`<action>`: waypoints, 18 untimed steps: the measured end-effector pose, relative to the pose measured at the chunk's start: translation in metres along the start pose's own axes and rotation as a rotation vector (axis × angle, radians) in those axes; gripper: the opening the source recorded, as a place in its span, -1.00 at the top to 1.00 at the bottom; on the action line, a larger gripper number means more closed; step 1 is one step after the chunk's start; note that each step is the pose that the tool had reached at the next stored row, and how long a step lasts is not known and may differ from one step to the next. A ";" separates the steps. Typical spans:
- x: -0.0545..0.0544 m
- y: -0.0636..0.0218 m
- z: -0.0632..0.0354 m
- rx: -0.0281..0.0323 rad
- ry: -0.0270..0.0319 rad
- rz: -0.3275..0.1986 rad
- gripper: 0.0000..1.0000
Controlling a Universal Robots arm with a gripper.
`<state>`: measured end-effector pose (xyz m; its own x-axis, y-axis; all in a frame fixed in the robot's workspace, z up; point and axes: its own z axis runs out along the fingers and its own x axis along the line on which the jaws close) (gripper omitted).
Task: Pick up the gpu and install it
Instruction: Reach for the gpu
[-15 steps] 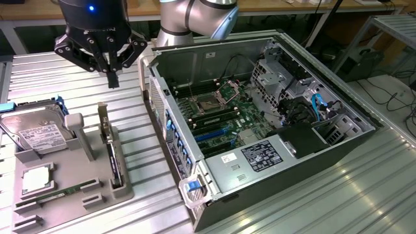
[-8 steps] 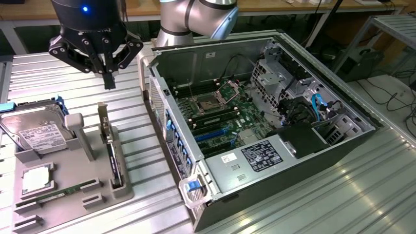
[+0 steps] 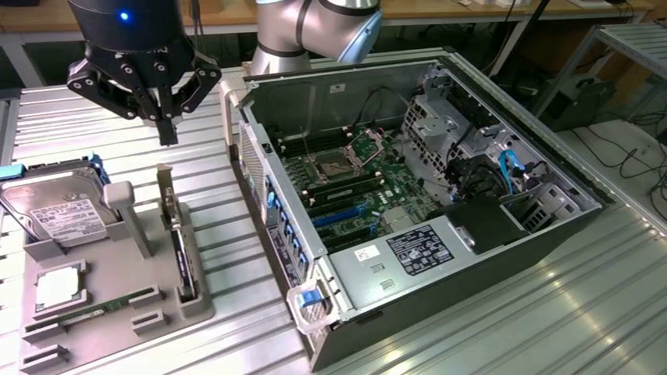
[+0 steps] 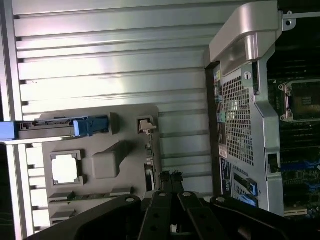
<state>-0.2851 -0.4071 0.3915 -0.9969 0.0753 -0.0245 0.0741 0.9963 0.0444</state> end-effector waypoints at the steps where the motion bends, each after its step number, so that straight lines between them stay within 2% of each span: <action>1: 0.001 -0.0002 0.0000 0.0000 0.0000 0.000 0.79; 12: 0.020 -0.0046 0.0001 0.0001 0.0001 -0.001 0.79; 18: 0.022 -0.0053 0.0001 0.0000 0.0001 -0.001 0.79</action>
<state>-0.3075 -0.4107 0.3906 -0.9970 0.0741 -0.0245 0.0729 0.9963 0.0444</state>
